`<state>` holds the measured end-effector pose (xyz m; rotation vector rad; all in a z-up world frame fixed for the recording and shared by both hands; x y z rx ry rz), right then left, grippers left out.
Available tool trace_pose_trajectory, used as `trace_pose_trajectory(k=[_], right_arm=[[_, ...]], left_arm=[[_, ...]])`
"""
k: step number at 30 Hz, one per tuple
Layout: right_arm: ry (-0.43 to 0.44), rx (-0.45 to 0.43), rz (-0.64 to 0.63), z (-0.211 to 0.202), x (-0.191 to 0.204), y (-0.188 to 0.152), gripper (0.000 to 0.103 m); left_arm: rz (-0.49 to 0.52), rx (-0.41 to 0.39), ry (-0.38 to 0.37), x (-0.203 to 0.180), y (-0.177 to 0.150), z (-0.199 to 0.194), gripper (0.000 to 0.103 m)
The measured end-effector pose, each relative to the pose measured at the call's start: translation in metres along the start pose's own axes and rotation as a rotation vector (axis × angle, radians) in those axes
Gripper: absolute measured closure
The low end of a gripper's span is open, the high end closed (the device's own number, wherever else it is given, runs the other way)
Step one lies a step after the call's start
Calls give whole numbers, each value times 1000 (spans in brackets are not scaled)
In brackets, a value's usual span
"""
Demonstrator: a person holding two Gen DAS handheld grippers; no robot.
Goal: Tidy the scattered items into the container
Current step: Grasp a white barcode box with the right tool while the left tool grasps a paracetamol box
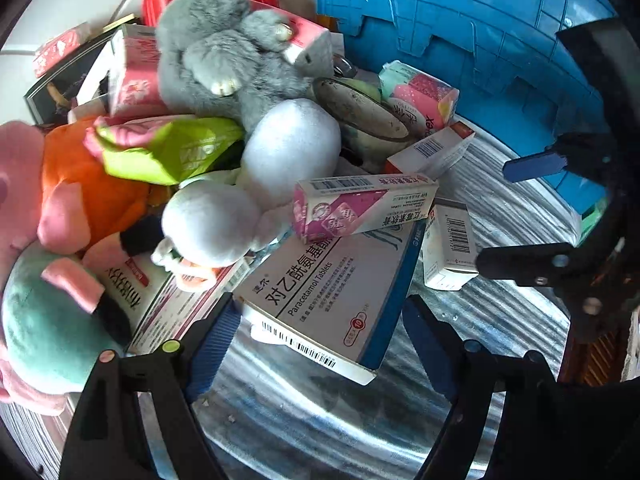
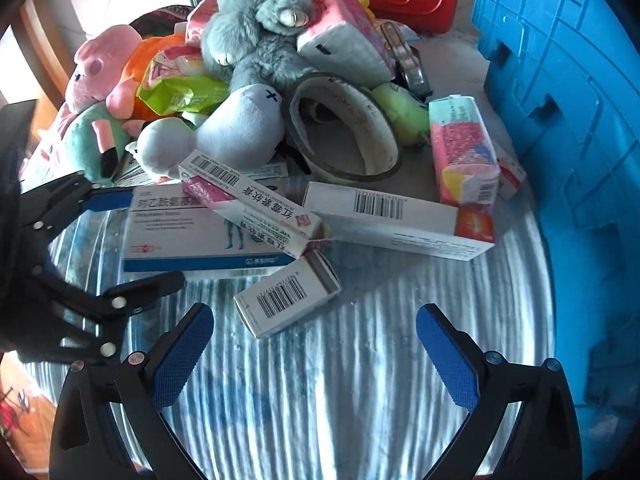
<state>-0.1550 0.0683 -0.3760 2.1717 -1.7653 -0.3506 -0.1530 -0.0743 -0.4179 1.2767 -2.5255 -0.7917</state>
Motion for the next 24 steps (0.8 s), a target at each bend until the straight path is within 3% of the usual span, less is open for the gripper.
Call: trace_pose_trajectory(k=[16,18,19,20,24], right_arm=[[-45,44,-91,37,19,4,2],[-50,44,-105,39,21,5,12],[-49,51,-112,41,22,5,28],[-40,56,-111,42,22,5,36],[-30,62,-109,39,24,4,36]], left_arm=[[-211,-33,66,29,-67,-57,20],[-227,-36,67,30,-69,-60,20],[-232,-37,68,30,-72,-63,20],[-237,-37,68,31,-74,-65,20],[-250,-44,69,31,-75,-69,20]])
Point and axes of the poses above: each gripper's, at about its wrist camera, not at the fingertips, and z roughly the way its jaws point, x to its left, y to its top, the point moved 1 cm from there along z, roughly the way its jaws point, and after that the axes turned 2 degrees about -z, right-handed, at the moved point
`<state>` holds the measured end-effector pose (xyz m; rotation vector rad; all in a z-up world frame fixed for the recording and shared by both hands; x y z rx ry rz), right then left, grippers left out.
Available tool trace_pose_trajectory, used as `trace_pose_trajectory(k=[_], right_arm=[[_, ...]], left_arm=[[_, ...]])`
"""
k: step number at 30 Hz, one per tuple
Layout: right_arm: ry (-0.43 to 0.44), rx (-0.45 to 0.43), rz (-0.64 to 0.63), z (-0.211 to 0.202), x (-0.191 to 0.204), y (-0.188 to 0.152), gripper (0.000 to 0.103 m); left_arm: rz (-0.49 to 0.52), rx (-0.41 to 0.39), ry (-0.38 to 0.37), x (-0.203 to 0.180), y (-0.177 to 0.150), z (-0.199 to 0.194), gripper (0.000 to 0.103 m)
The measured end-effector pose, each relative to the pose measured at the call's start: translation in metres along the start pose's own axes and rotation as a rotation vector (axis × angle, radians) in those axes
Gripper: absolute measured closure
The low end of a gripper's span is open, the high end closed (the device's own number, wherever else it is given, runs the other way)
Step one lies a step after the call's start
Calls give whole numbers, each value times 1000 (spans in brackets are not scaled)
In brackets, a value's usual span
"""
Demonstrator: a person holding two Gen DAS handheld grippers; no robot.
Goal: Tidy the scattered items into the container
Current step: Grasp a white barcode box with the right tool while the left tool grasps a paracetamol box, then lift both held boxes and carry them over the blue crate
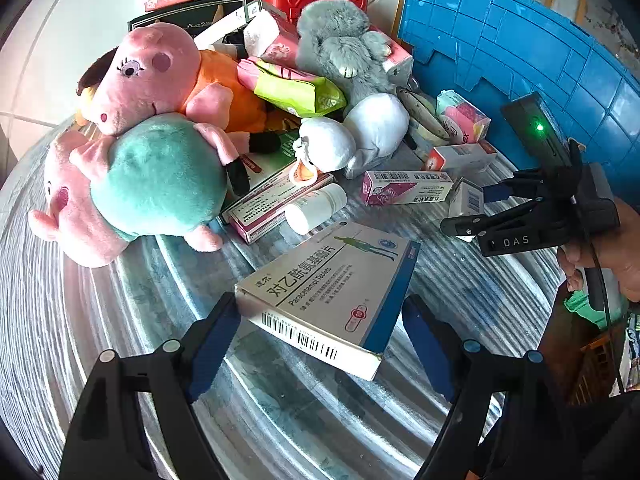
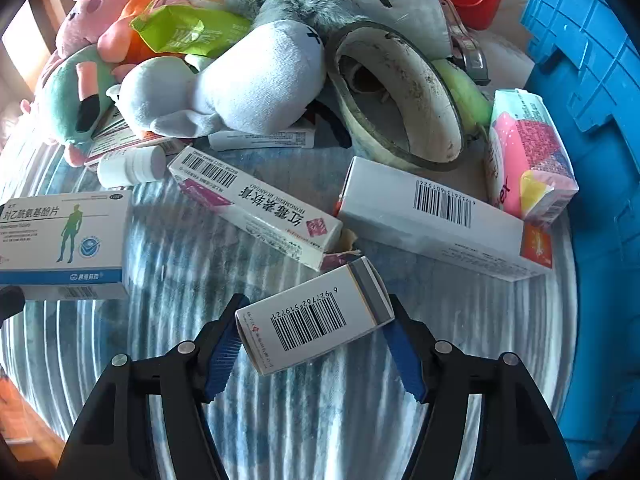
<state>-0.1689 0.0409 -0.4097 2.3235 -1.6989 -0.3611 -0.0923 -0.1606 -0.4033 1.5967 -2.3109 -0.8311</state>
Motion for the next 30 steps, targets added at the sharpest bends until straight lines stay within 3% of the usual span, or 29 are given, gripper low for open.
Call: trace_pose_trajectory(k=[19,30], right_arm=[[21,-70,13,-55,12,2,36],[37,-112,-2,-78,-2,4,36]], left_arm=[[-20,-73,62,-5,7,-42,23],[-31,-131,107,-9,18,-74,23]])
Point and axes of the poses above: each gripper's, at about its wrist camera, not at the fingertips, and z roughly the way its jaws point, x to its left, y to its top, the point moved 1 cm from there along z, roughly the way its jaws point, and after that the axes turned 2 degrees about -z, right-handed, at the moved point
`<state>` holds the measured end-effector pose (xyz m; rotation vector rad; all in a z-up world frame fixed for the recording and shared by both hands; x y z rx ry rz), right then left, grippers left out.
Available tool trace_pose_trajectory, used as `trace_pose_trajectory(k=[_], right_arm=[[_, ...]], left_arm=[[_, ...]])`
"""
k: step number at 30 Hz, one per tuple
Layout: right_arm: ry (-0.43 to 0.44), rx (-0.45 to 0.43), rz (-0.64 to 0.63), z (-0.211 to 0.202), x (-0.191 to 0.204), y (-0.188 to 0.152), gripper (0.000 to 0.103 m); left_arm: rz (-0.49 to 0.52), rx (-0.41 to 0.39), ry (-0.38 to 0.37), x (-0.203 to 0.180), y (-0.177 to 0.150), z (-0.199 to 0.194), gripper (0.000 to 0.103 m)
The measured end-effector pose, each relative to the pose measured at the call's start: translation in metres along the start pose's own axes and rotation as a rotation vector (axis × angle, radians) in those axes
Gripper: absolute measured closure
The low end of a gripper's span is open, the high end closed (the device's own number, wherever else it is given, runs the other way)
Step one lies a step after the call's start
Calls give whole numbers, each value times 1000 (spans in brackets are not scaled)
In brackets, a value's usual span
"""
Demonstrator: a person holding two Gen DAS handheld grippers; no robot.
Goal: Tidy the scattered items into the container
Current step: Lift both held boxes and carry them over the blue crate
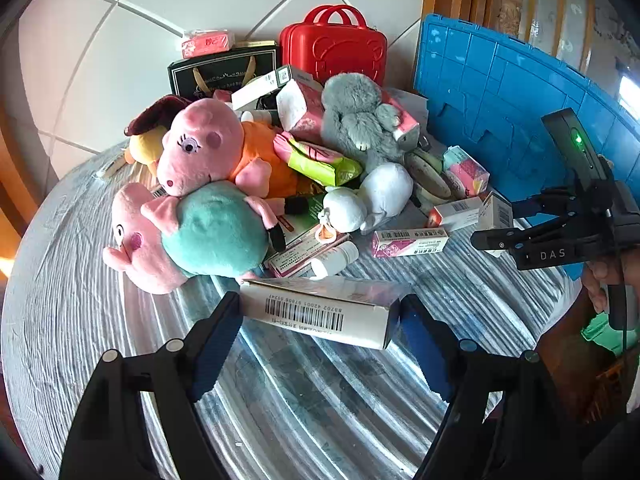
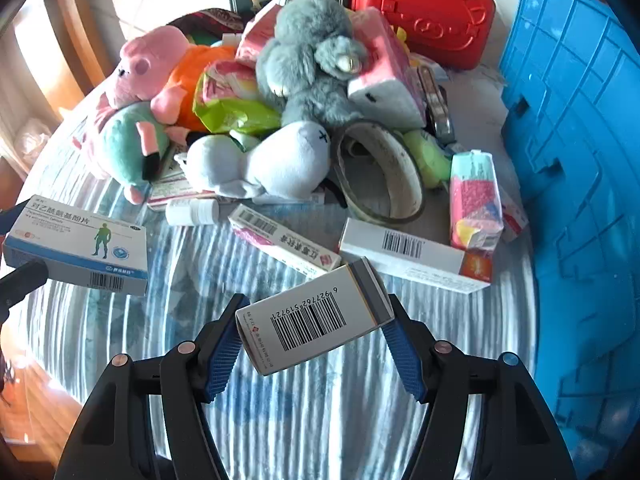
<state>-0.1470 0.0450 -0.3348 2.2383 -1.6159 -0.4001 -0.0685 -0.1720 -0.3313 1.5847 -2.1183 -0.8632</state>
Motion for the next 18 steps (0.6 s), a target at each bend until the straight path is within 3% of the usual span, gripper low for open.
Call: trace_pose_trajectory(k=[18], right_arm=[[55,-140,-26,-108,-5,35,36]], left_arm=[[-66,-131,106,-10,61,-77,23]])
Point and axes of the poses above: each gripper's, at about its wrist camera, not at the fingertips, and z roughly the way its jaws point, x to its left, y to its top, the point moved 1 cm from there along z, roughly the way its jaws point, and after that the axes turned 2 degrees about -z, right-handed, at the moved point
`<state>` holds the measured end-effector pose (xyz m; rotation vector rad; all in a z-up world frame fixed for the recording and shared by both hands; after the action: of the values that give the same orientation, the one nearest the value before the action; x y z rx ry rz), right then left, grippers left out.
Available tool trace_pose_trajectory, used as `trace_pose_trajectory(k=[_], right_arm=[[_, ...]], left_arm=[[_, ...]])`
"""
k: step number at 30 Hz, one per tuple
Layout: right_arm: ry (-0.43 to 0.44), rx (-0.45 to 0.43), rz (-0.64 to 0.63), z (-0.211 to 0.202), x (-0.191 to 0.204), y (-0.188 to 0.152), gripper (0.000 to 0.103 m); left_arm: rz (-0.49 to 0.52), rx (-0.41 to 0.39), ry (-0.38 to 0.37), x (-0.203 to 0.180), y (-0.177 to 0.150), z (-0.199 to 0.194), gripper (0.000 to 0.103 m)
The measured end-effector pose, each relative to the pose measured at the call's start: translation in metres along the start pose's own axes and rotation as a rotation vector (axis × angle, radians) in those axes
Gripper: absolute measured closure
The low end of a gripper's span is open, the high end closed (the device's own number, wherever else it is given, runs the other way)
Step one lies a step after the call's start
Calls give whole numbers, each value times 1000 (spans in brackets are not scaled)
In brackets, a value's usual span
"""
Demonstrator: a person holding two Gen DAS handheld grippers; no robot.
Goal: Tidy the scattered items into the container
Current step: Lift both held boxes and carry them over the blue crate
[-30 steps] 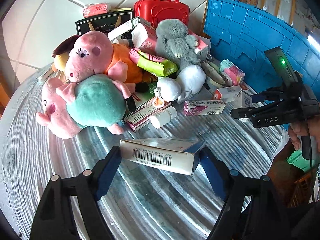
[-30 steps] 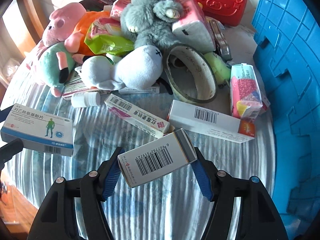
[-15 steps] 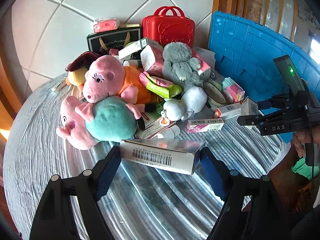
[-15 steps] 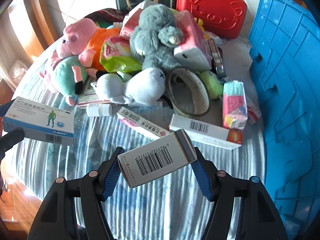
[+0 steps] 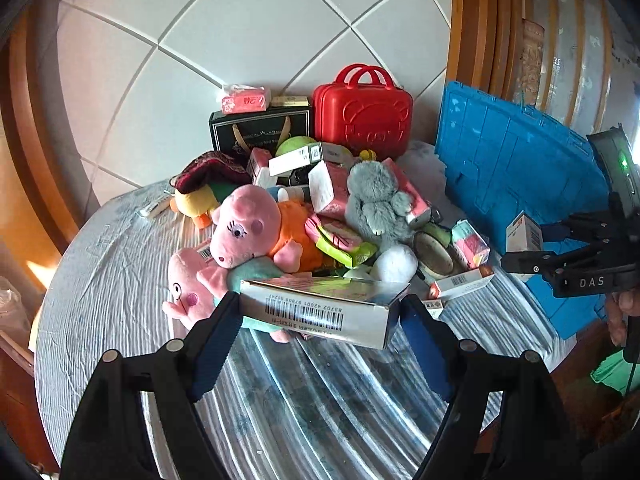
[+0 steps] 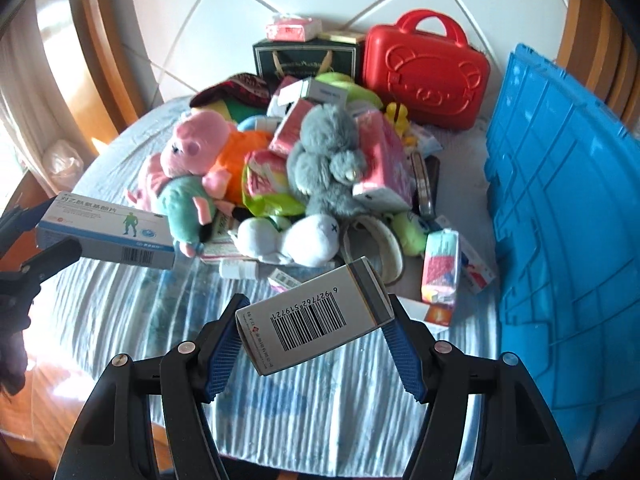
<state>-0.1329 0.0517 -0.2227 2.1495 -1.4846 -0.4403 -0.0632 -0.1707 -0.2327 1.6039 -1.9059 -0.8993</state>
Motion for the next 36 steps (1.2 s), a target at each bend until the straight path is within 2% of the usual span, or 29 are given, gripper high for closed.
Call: trace_pose_trajectory(k=[8,21,30,36], right_arm=[[29,-95,-4,-57,-6,21,36],[78,-201,-27,-127,-17,49,36],[101,-254,-23,-159,-35,58,36],[103,-287,-20,-182,-55,61,36]], left_arm=[[-42,-51,57,-6,41,-27,23],[-65,-115,77,-28,88,-70,23],[-38,-121,107,-56,110,-89,24],[-18,-152,96,-85,134,-101,24]])
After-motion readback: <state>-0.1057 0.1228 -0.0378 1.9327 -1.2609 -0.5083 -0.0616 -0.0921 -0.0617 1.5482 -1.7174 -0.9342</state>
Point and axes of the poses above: each gripper's, at about its wrist camera, not at the fingertips, and z roughly the way its jaws point, x to its left, y to its top, the point moved 1 cm from there along z, roughly the way its jaws point, and after that the axes turned 2 degrees about -z, right-handed, at the moved point
